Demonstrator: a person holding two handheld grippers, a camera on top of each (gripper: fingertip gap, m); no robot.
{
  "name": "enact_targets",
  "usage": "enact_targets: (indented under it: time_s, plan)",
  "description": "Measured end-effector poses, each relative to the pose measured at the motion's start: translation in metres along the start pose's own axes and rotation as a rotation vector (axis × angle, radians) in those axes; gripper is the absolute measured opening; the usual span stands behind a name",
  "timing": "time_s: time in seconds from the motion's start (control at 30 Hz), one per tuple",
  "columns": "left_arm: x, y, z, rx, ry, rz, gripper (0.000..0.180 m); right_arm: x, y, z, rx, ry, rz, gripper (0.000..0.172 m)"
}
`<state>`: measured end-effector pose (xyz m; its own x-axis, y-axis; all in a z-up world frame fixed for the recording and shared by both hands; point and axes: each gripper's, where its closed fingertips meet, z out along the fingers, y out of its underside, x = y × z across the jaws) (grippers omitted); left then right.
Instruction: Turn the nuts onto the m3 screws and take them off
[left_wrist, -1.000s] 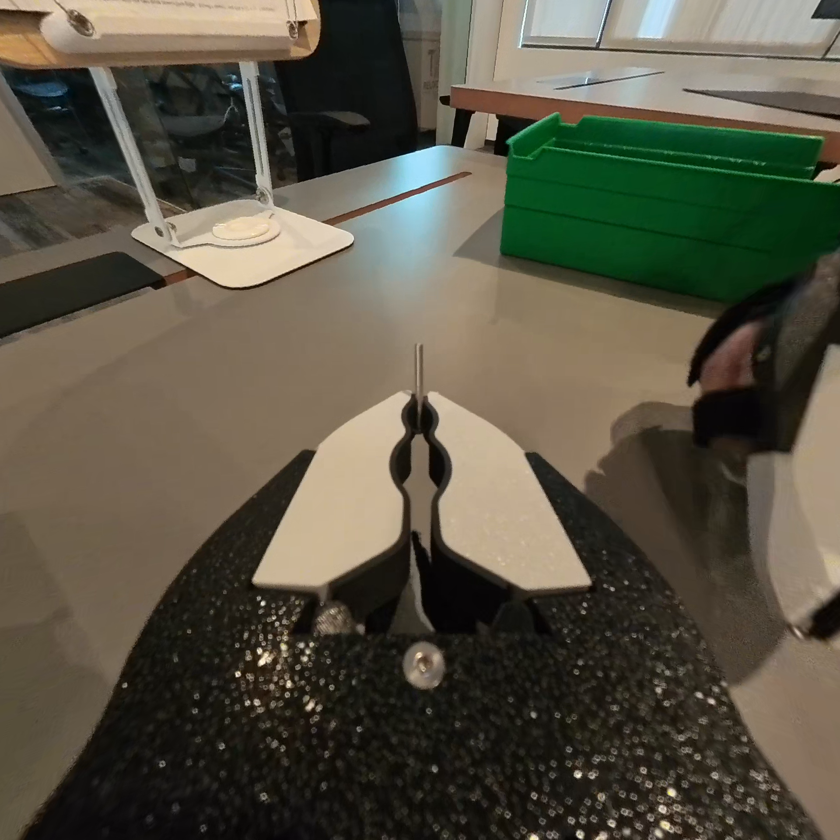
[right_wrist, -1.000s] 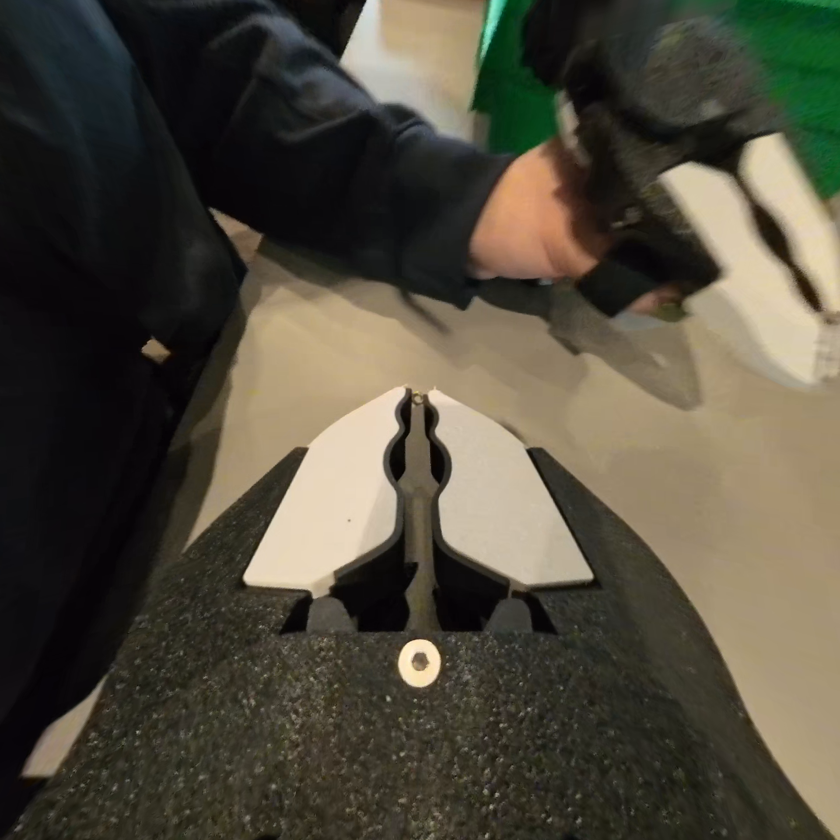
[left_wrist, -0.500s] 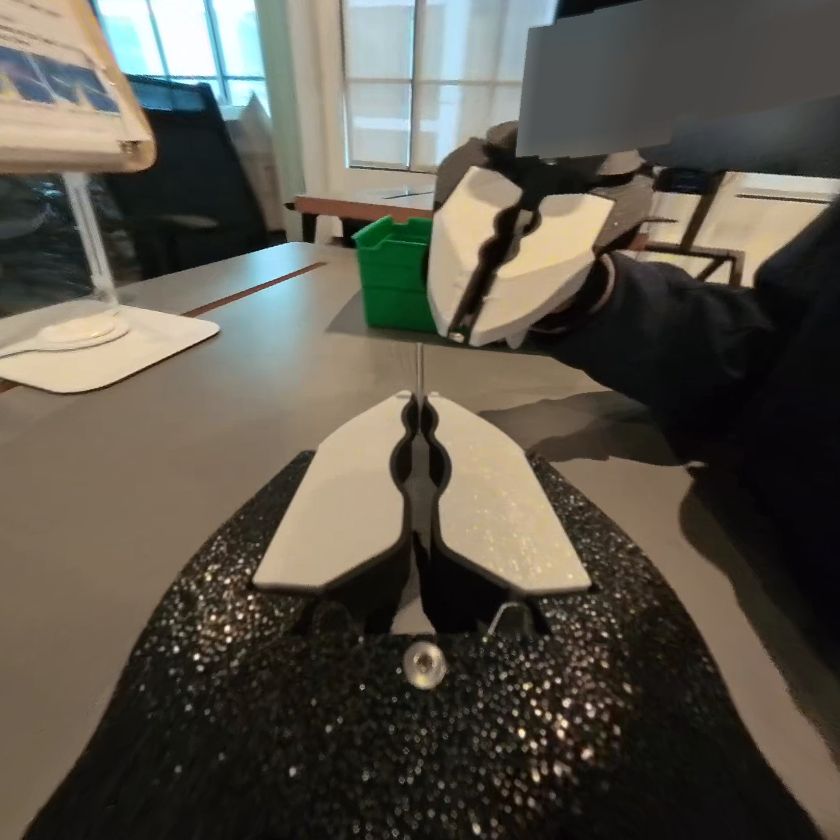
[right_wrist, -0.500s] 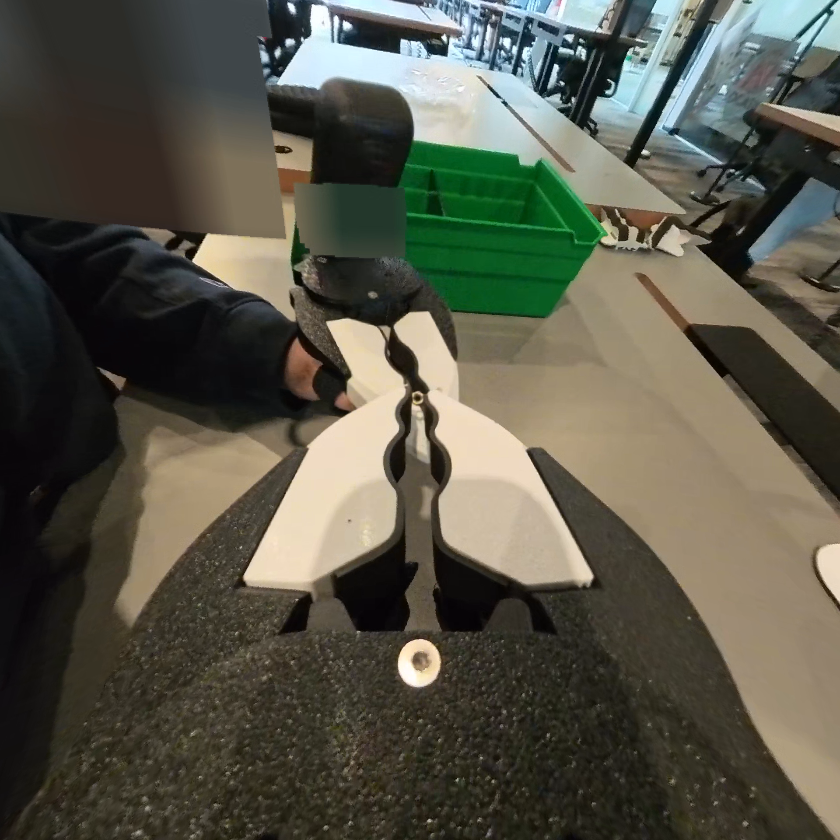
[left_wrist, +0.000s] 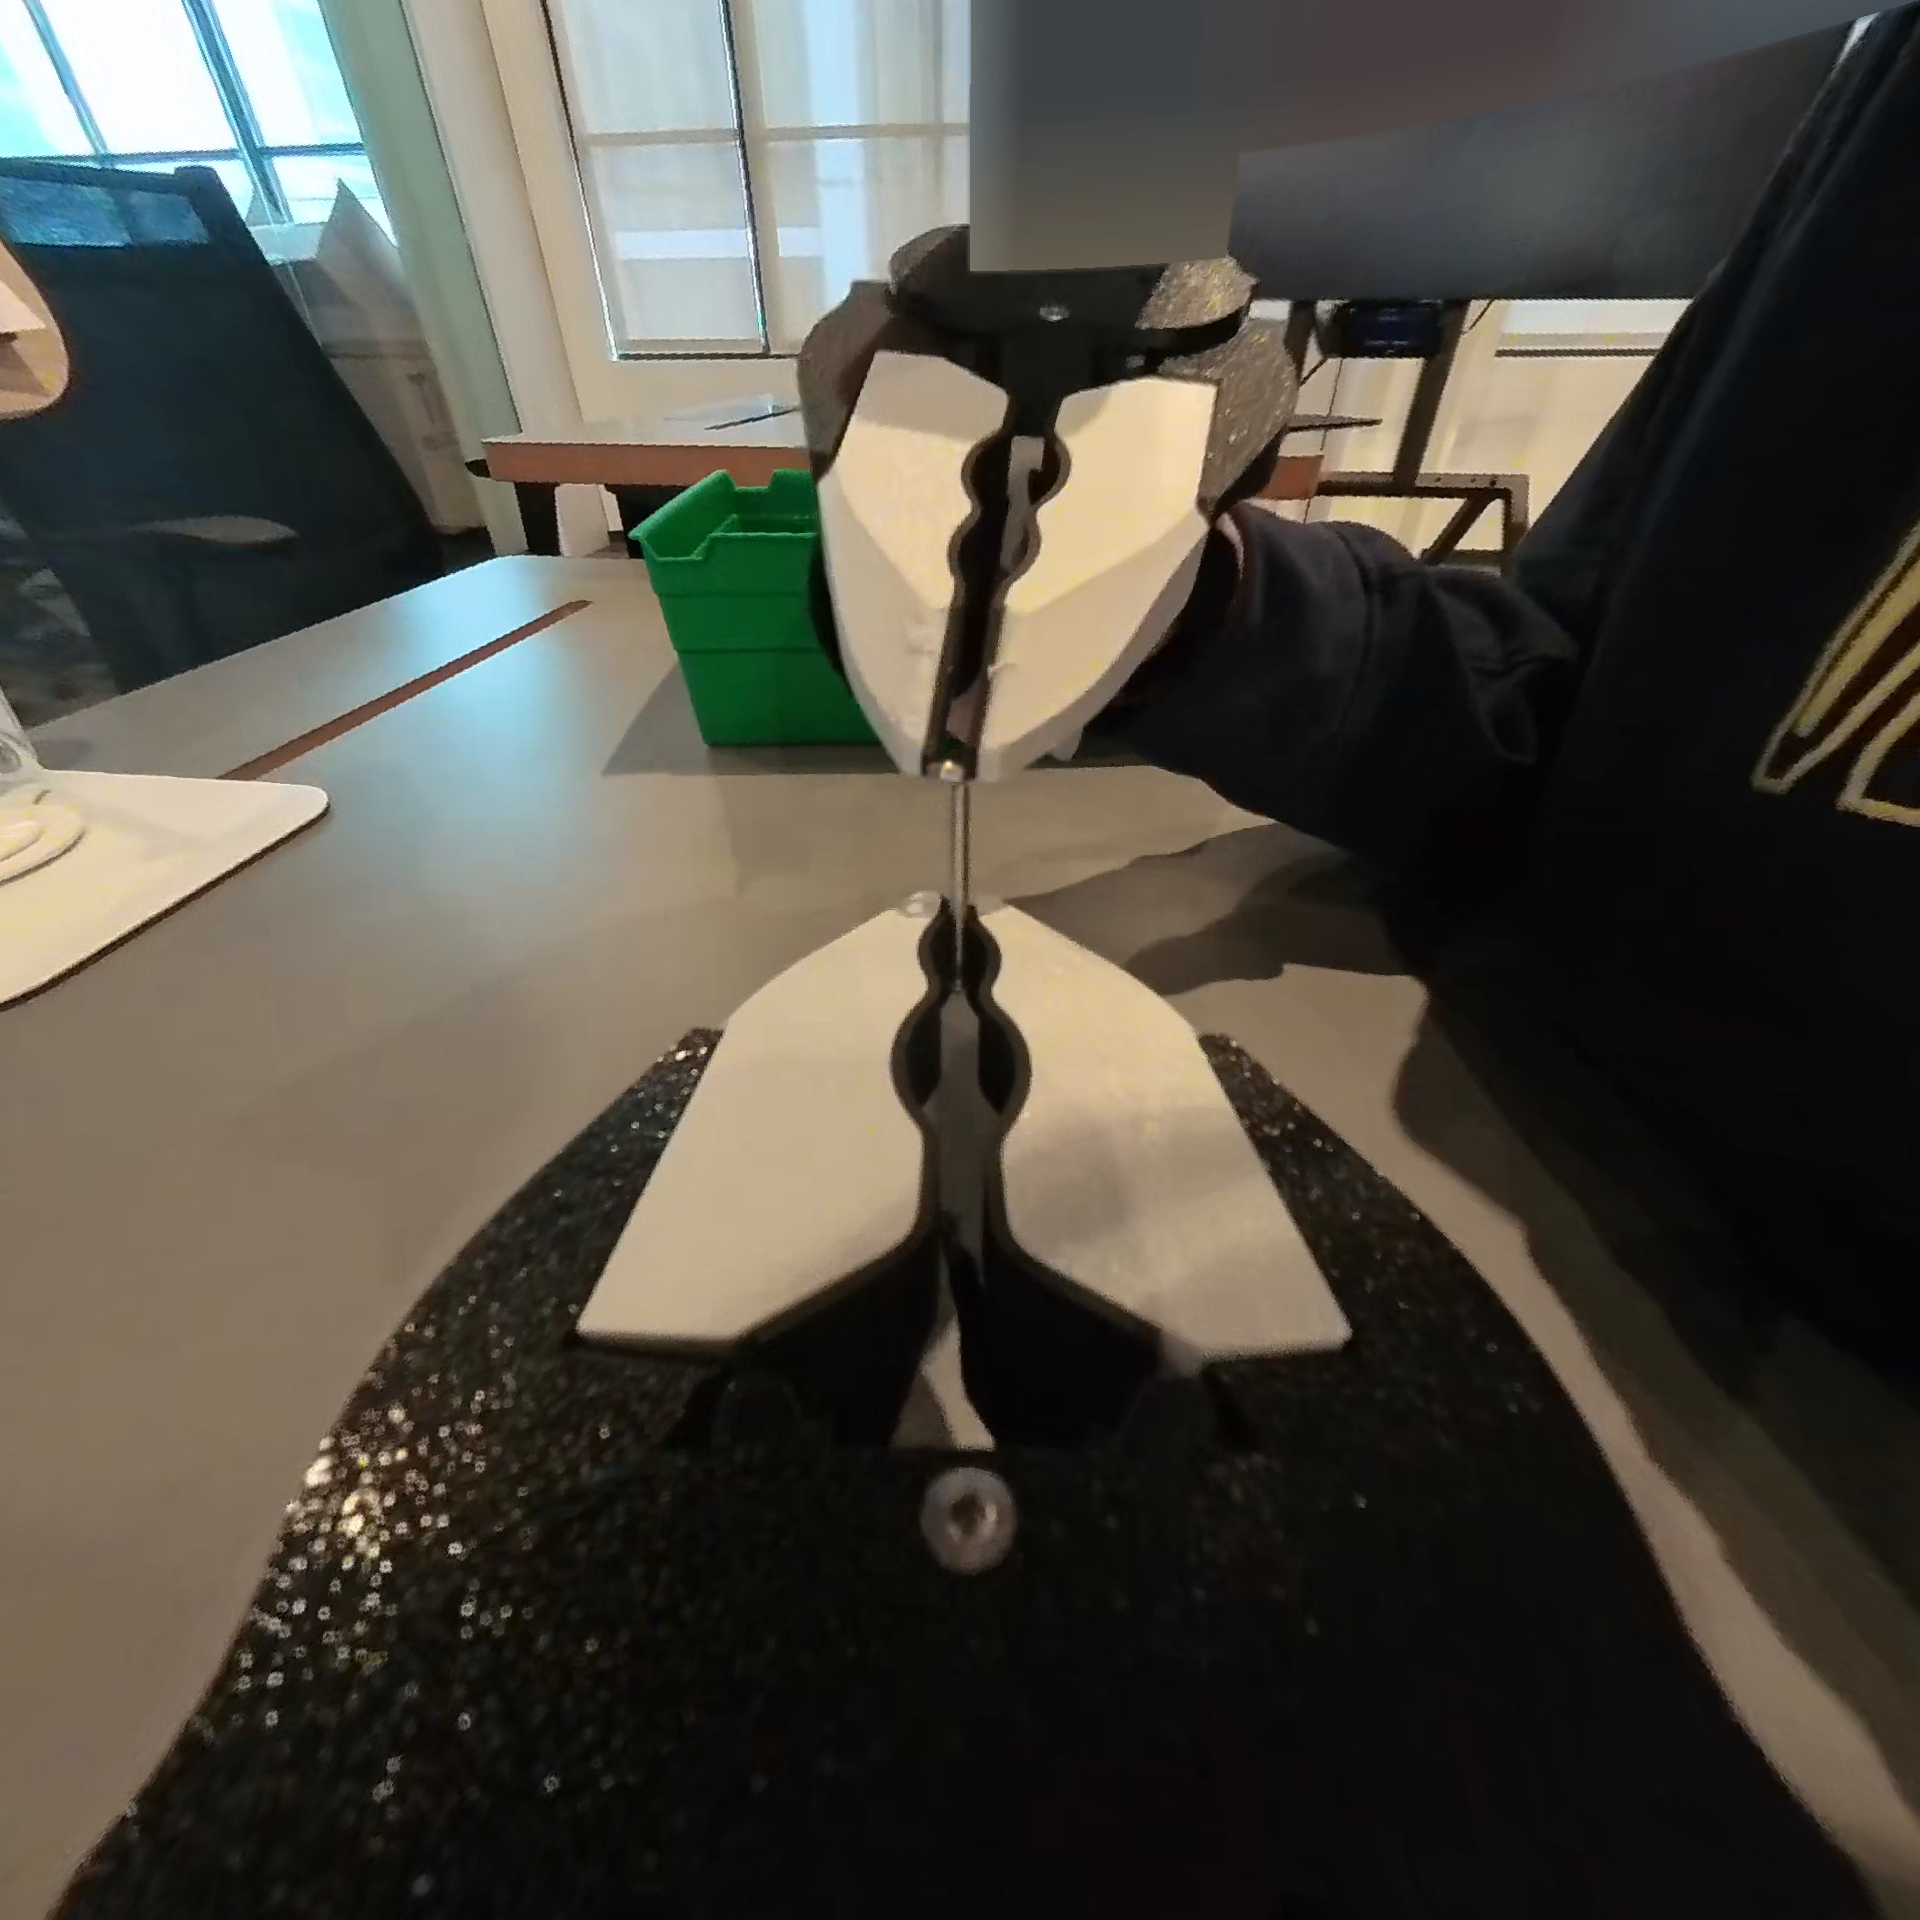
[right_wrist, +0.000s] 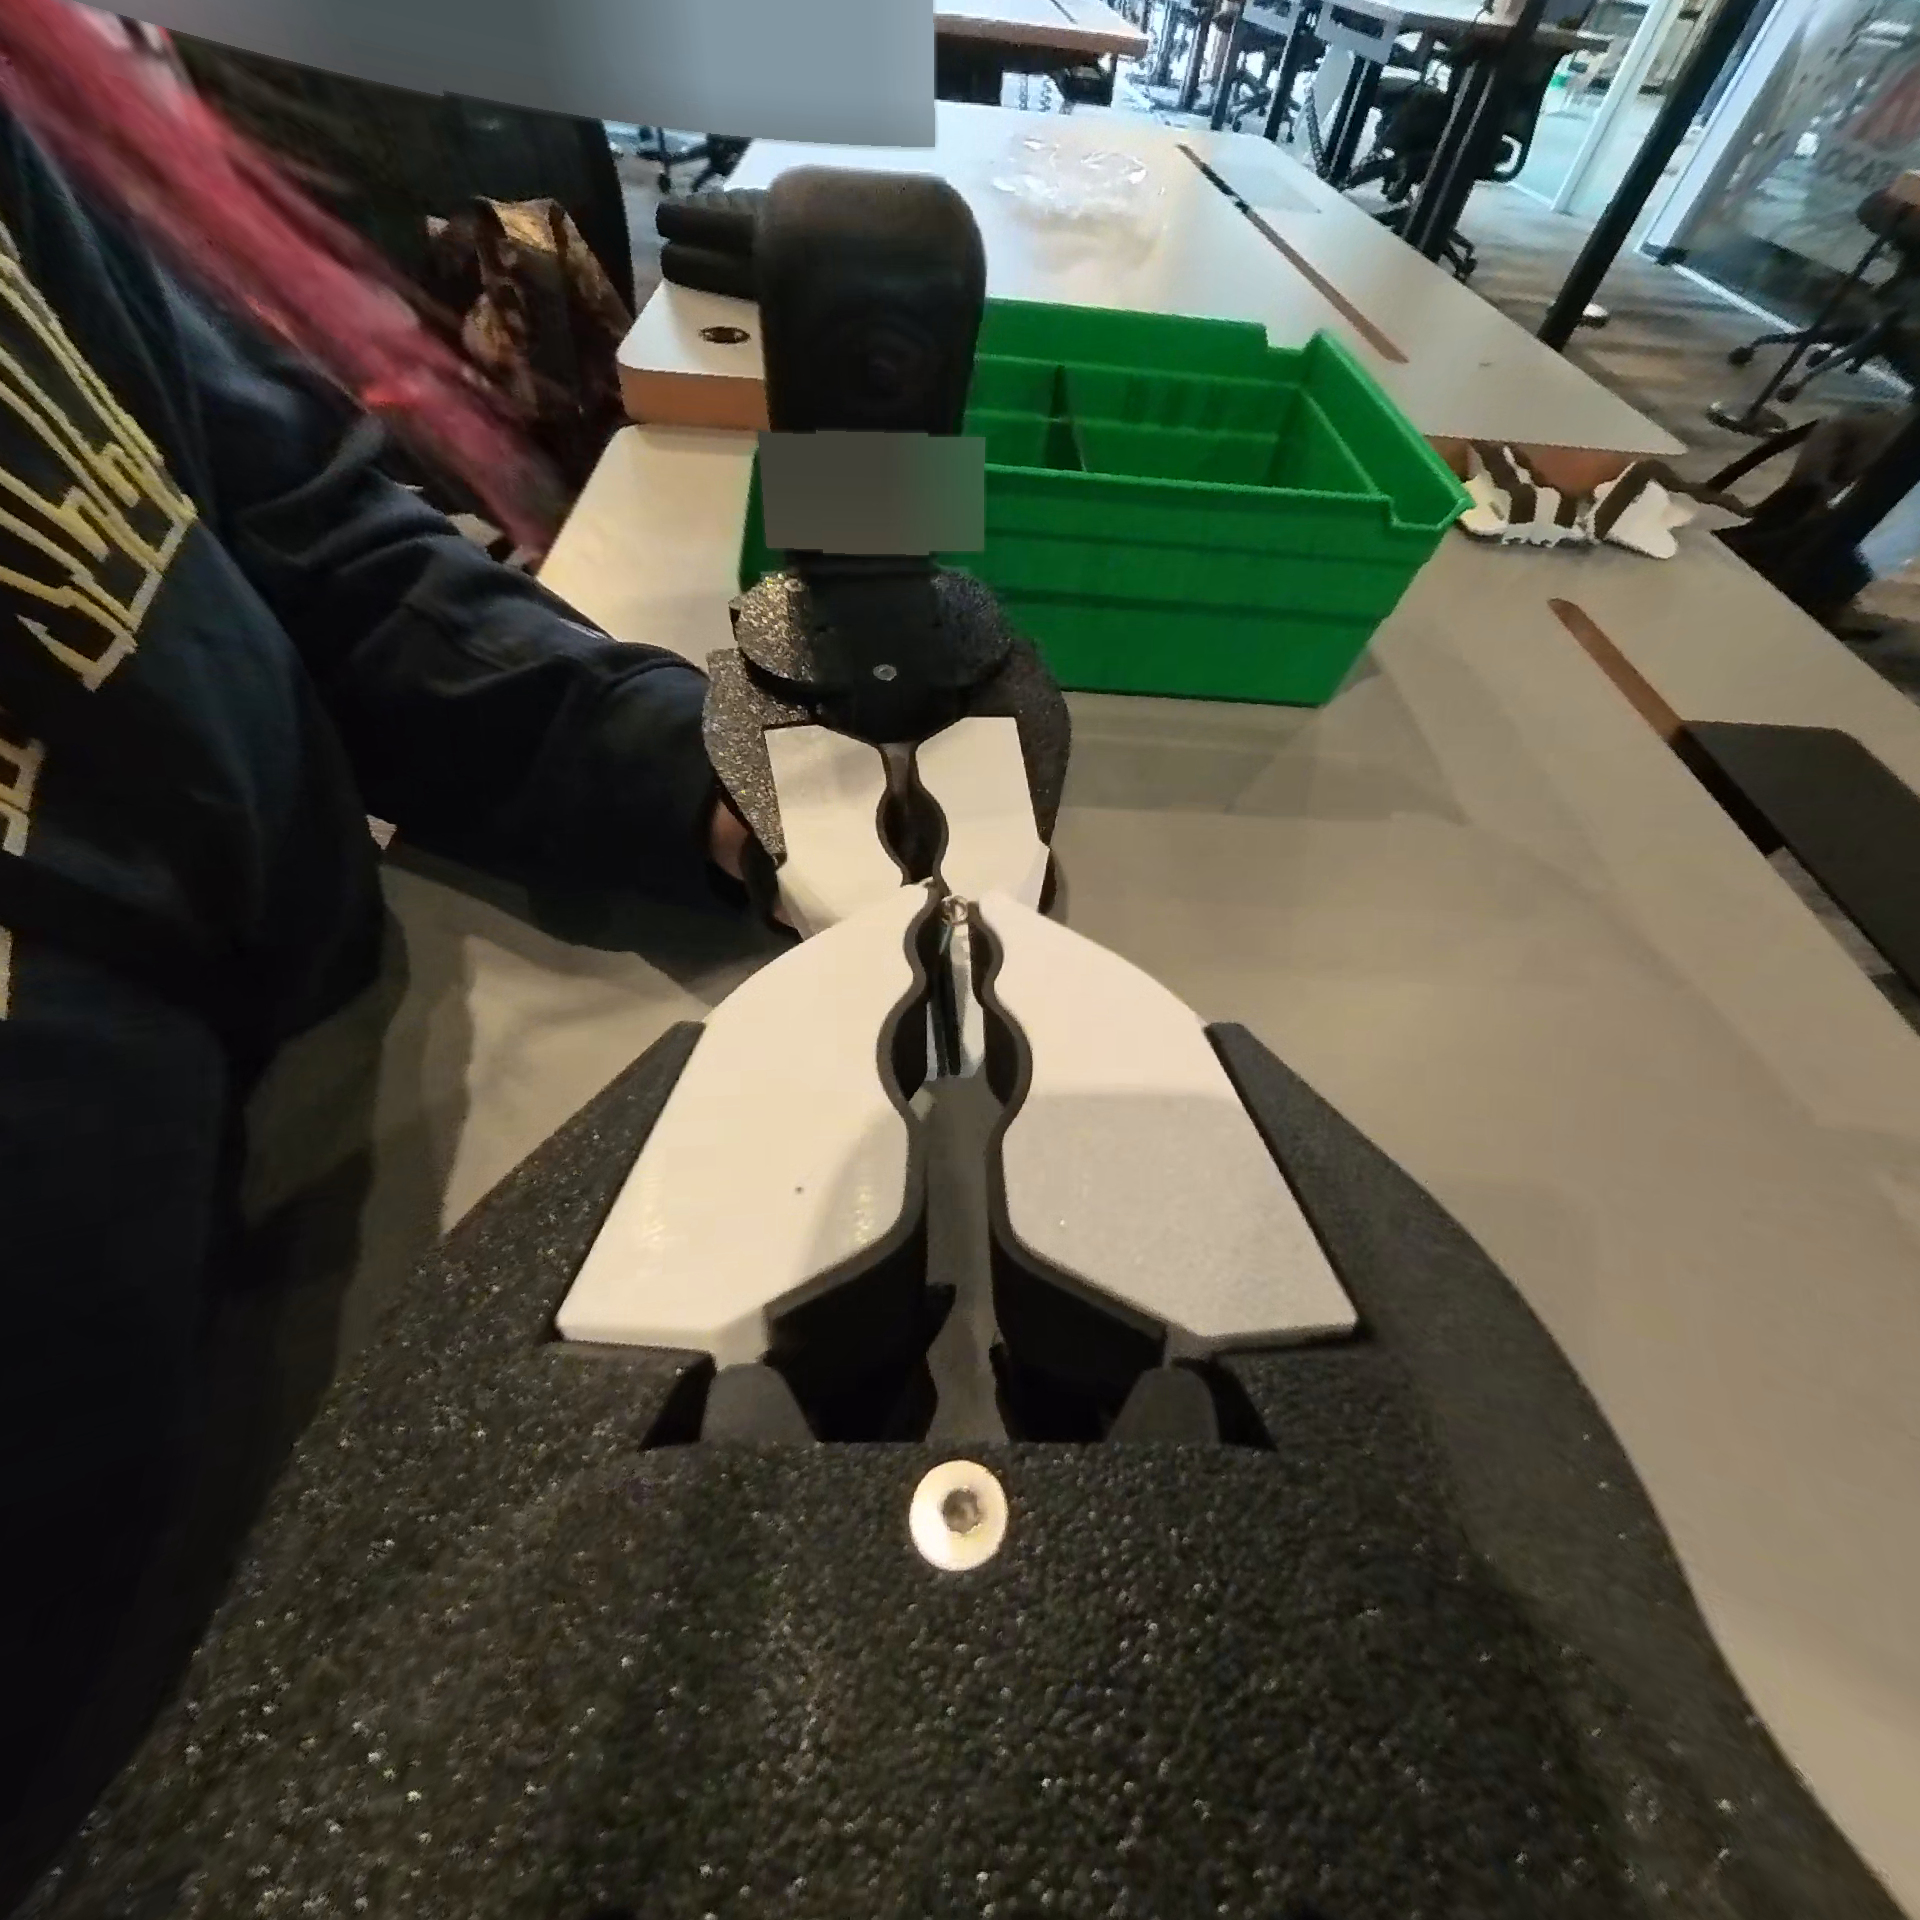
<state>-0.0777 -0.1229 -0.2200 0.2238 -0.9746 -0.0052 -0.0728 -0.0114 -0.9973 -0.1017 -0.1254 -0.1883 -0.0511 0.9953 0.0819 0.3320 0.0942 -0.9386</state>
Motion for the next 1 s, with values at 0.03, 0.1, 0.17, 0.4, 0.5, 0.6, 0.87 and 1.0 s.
enact_targets:
  time_s: [0.03, 0.1, 0.17, 0.4, 0.5, 0.6, 0.87, 1.0]
  plan:
    - [0.0001, 0.0, 0.0001, 0.0, 0.0, 0.001, 0.001, -0.0003, -0.0002, 0.0002, 0.003, -0.003, 0.003, 0.005]
    - [0.0004, 0.0001, 0.0, 0.0, 0.002, 0.001, 0.001, -0.0008, -0.0001, 0.0001, -0.001, -0.006, 0.004, 0.005]
    - [0.0004, 0.0001, 0.0, 0.0, 0.001, 0.002, 0.001, -0.0018, 0.0003, -0.0002, -0.009, -0.01, 0.002, 0.005]
    - [0.0013, 0.0009, 0.0006, -0.007, -0.003, 0.017, 0.001, -0.0032, 0.0019, -0.0007, -0.032, -0.01, 0.001, 0.005]
    - [0.0019, 0.0014, 0.001, -0.011, 0.001, 0.019, 0.001, -0.0038, 0.0024, -0.001, -0.033, -0.017, 0.011, 0.005]
    - [0.0023, 0.0017, 0.0013, -0.013, 0.003, 0.021, 0.001, -0.0042, 0.0027, -0.0011, -0.032, -0.022, 0.018, 0.005]
    - [0.0031, 0.0015, 0.0018, -0.012, 0.007, 0.024, 0.001, -0.0041, 0.0033, -0.0006, -0.028, -0.011, -0.003, 0.009]
    - [0.0035, 0.0019, 0.0023, -0.014, 0.009, 0.026, 0.001, -0.0053, 0.0032, -0.0003, -0.025, -0.016, -0.003, 0.011]
